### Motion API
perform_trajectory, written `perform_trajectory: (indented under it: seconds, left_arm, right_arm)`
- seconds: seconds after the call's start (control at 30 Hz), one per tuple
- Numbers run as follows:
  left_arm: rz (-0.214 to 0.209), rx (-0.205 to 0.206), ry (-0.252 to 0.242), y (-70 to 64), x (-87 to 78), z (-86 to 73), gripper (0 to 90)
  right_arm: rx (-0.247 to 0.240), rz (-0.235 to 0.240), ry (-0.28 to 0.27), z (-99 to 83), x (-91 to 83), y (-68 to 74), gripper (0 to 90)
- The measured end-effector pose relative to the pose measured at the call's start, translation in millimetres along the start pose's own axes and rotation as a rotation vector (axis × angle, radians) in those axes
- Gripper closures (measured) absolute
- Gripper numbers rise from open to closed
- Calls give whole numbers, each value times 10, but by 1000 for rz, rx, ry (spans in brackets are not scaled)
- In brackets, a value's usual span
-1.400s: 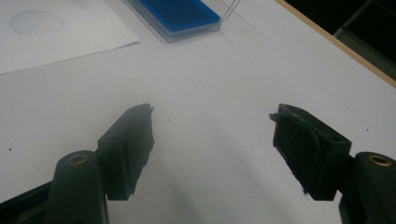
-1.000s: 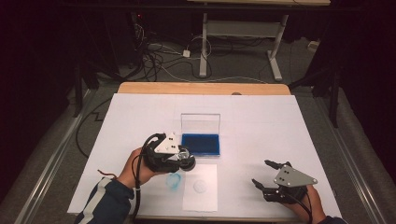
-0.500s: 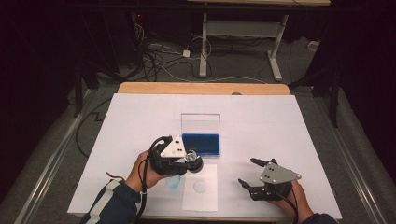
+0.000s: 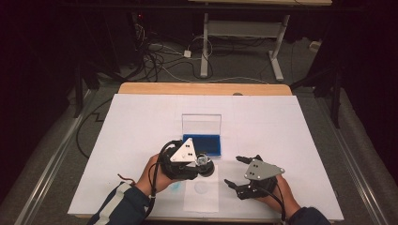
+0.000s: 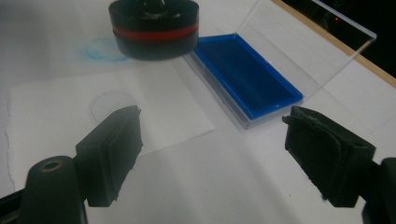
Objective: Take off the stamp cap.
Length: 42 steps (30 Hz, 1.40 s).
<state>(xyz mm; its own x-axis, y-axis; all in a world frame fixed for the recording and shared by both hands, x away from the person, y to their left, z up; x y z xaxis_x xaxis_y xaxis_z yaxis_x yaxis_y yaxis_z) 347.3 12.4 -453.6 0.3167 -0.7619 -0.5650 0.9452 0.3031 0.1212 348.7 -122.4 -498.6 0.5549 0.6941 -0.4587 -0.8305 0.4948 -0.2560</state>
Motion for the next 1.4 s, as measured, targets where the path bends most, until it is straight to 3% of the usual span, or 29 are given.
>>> perform_trajectory:
  seconds: [0.2,0.53,0.77,1.07,1.4]
  left_arm:
    - [11,-5,-3,11,0,3,543]
    - [-6,14,11,-52,28,14,543]
    - [-14,11,1,-78,40,27,543]
    - [-31,7,-18,-106,26,53,543]
    - [-42,-7,-30,-103,13,56,543]
  right_arm:
    - [-5,30,-3,50,96,82,172]
    - [-3,61,-16,129,239,200,178]
    - [15,116,-15,157,366,324,194]
    - [72,142,-38,196,481,380,253]
    - [76,146,-96,291,470,394,351]
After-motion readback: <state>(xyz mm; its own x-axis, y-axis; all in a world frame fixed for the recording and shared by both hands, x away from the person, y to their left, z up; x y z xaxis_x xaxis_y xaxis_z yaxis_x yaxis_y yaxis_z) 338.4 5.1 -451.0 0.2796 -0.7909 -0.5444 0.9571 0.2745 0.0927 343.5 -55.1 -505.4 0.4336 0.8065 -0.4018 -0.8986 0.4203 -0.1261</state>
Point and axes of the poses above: each handheld gripper's, and its own axes: x roughly forward along the jaws, z roughly out of its top, y roughly to its left, the point moved 10 cm from there along x, roughly forward along the jaws, and after that the axes turned 4 degrees about -y, right-handed, at the moved point
